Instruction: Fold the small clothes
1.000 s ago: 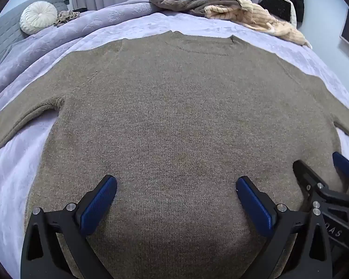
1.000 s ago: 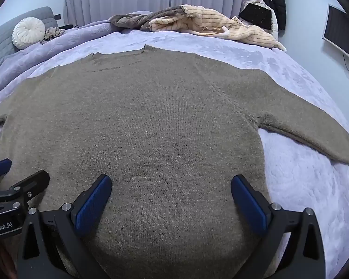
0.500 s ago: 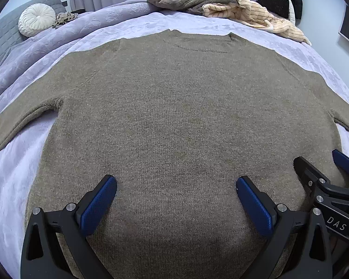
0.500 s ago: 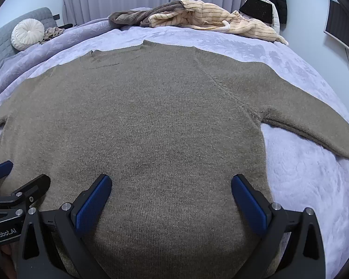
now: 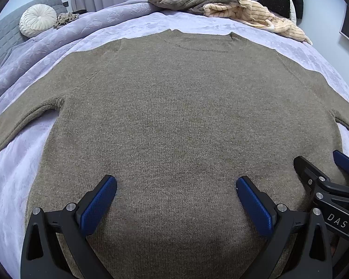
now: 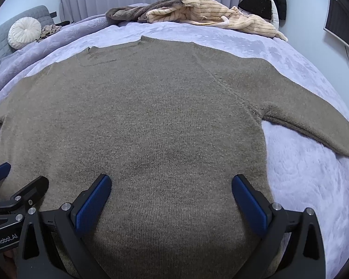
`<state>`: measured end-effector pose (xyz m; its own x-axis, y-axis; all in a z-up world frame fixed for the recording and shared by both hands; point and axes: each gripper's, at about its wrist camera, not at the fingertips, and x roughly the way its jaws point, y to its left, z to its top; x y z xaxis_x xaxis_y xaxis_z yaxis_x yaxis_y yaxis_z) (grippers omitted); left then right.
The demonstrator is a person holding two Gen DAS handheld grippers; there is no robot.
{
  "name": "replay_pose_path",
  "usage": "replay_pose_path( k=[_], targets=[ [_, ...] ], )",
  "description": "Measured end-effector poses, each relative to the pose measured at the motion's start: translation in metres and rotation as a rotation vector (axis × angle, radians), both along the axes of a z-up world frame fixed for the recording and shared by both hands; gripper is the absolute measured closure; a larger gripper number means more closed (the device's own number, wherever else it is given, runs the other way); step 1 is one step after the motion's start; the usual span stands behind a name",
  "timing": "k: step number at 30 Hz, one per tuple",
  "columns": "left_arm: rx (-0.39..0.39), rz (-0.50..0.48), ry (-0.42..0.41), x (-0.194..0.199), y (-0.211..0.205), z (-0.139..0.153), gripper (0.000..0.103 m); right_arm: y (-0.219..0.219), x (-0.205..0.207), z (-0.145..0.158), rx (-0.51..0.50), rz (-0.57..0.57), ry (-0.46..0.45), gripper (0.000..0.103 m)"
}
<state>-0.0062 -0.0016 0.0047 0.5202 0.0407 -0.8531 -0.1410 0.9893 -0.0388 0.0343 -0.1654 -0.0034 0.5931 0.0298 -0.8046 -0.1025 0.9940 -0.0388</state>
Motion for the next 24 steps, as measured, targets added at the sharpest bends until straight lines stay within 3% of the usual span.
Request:
replay_pose_path(
  k=[9,14,19,24],
  targets=[
    [-0.007,0.005,0.061,0.006,-0.001,0.0,0.0,0.001,0.001,0.001,-0.011,0.009,0.005,0.0],
    [-0.02,0.056,0.1,0.011,-0.001,0.004,0.0,-0.001,0.0,0.005,0.002,0.012,-0.004,0.0],
    [-0.017,0.078,0.13,0.014,-0.001,0.004,0.0,0.009,-0.004,0.008,-0.073,-0.003,-0.038,0.0],
    [-0.013,0.111,0.179,0.021,0.003,0.014,0.0,0.005,0.001,0.02,-0.061,0.037,0.027,0.0]
  ],
)
